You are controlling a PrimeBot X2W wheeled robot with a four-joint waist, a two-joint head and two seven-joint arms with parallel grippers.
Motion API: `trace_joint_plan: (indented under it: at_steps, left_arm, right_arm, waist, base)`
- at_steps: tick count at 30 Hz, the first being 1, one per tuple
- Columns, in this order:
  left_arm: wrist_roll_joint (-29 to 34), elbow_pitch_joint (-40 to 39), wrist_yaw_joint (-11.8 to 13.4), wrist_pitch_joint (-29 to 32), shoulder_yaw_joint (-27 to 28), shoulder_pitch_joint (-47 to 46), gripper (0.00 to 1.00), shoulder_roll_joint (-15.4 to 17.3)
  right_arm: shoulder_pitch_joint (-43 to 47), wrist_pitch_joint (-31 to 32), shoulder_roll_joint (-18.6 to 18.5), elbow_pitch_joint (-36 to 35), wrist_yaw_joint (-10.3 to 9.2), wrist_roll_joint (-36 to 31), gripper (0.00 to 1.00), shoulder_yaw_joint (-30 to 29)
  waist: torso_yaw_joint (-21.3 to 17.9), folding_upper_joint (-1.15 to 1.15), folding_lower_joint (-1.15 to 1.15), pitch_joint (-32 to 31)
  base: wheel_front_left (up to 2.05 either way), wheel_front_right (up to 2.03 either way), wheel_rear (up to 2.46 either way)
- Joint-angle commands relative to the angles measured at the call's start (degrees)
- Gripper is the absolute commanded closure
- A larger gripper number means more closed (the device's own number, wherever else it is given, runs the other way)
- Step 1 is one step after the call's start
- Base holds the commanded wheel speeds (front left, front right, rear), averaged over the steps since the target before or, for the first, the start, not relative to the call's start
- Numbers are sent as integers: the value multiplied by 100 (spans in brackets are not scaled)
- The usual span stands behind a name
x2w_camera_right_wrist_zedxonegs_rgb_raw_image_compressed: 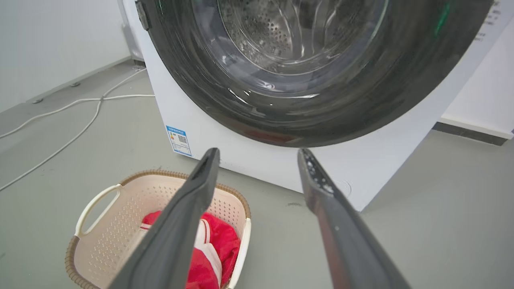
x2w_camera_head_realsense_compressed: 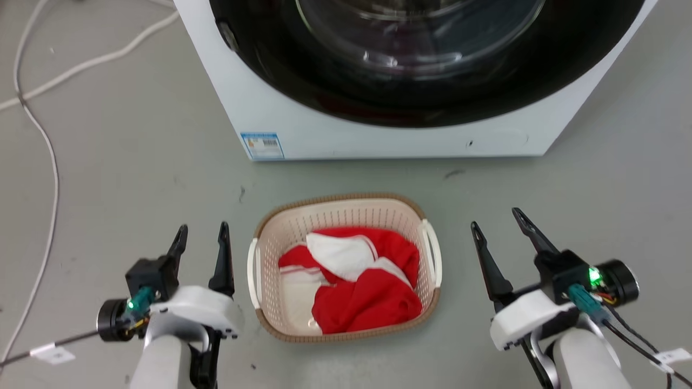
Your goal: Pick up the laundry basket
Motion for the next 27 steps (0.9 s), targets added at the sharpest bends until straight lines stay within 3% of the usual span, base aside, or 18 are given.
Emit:
trace_joint_plan:
  at_steps: [1, 18, 27]
  left_arm:
    - [-16, 121, -30, -17, 45, -200, 0, 11]
    - [-186, 2629, -197, -17, -113, -2134, 0, 368]
    - [-632, 3618, -206, -17, -718, -2961, 0, 409]
  right_arm:
    - [-193, -11, -10, 149, -4, -81, 0, 32]
    - [-2046, -10, -10, 2298, -4, -674, 0, 230]
    - [-2857, -10, -24, 3286, -4, -790, 0, 255]
  waist:
    - [14, 0, 0, 321]
    - [33, 0, 0, 1786]
    - [76, 0, 0, 2390]
  base:
    - [0, 0, 0]
    - [0, 0, 0]
    - [0, 0, 0]
